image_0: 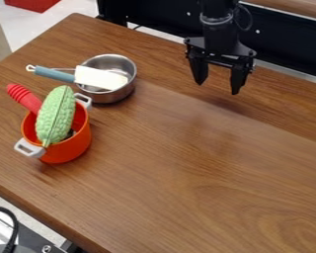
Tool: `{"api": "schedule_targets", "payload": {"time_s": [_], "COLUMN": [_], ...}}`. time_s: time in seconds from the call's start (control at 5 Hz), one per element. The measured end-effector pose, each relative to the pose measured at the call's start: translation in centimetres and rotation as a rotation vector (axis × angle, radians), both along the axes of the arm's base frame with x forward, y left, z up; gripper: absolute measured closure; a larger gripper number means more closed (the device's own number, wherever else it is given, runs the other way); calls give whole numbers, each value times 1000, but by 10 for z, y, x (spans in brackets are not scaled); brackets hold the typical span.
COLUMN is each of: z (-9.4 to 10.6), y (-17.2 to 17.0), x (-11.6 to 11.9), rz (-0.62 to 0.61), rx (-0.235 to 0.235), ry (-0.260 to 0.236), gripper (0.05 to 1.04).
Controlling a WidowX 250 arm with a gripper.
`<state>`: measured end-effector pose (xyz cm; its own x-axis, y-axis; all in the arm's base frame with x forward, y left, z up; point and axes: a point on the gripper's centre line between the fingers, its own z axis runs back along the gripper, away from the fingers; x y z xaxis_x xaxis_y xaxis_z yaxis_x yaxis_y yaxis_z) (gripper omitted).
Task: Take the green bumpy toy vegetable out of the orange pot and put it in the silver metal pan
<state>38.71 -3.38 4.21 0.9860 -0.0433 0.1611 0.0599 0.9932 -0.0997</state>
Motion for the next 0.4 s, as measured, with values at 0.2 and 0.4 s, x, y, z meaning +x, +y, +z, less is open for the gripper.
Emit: {"api": "schedule_targets", "payload": {"time_s": [0.2,0.4], "z": [-14,-14], "y": [0,5], "x": [-7,-20], "rz": [4,16], "rx": [-4,-21], "ry": [43,72], "gripper": [87,87]}}
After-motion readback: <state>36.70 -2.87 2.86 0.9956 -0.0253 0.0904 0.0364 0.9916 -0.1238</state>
